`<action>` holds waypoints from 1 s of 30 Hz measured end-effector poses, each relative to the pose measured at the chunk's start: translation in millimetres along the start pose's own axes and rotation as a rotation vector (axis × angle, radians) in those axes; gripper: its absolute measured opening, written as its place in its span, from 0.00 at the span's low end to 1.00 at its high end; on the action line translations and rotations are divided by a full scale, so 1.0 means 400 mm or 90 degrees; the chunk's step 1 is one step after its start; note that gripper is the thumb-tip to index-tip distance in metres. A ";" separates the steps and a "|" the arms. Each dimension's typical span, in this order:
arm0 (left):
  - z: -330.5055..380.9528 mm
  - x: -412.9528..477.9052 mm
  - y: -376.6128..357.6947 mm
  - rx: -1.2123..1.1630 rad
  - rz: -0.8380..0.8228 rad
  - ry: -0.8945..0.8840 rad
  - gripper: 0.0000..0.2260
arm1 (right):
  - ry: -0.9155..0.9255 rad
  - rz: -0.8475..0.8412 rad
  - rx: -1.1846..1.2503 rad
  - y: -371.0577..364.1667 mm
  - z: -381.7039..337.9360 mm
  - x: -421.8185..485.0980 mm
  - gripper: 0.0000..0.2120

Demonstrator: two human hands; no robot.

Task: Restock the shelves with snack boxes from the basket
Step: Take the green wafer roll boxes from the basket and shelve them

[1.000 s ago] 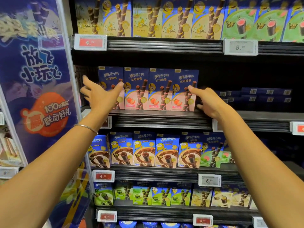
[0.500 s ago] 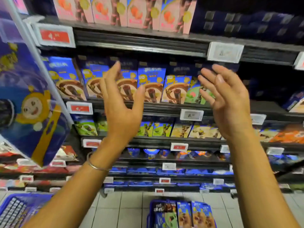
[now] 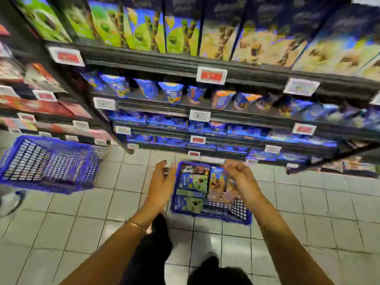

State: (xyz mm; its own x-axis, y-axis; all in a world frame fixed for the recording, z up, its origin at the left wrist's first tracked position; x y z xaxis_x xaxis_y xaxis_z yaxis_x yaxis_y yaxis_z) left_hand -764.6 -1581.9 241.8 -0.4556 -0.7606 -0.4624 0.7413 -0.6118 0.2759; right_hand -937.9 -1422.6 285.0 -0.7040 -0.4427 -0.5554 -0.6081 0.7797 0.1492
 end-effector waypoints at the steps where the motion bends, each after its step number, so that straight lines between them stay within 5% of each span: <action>1: -0.059 0.016 -0.025 -0.006 0.002 0.023 0.15 | -0.012 0.007 -0.018 -0.001 0.073 0.026 0.02; 7: -0.426 0.209 -0.173 -0.090 0.015 0.153 0.15 | -0.046 0.018 -0.092 -0.074 0.487 0.290 0.02; 12: -0.650 0.366 -0.285 -0.129 -0.011 0.177 0.23 | 0.095 -0.014 -0.225 -0.165 0.723 0.563 0.13; 14: -0.707 0.404 -0.310 -0.143 -0.019 0.189 0.26 | 0.153 -0.035 -0.266 -0.192 0.767 0.638 0.19; 18: -0.803 0.460 -0.346 -0.180 0.026 0.172 0.27 | 0.230 -0.182 -0.598 -0.221 0.819 0.752 0.38; 22: -0.867 0.495 -0.391 -0.191 0.043 0.153 0.29 | 0.268 -0.207 -0.759 -0.229 0.853 0.798 0.45; 30: -0.829 0.449 -0.409 -0.166 0.059 0.128 0.33 | 0.218 -0.293 -0.669 -0.221 0.818 0.796 0.49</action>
State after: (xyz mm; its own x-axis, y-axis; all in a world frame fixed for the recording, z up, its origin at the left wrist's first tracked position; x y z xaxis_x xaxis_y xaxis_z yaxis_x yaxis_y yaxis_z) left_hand -804.3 -1546.5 -165.8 -0.2936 -0.7361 -0.6099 0.8877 -0.4467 0.1118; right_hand -988.2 -1487.8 -172.7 -0.3060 -0.8043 -0.5094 -0.7184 -0.1560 0.6779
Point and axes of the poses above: each hand's wrist, its own x-axis towards the middle knuckle, its own y-axis out of the back of the hand, z = x × y, the point moved 1 cm from there along x, towards the middle knuckle
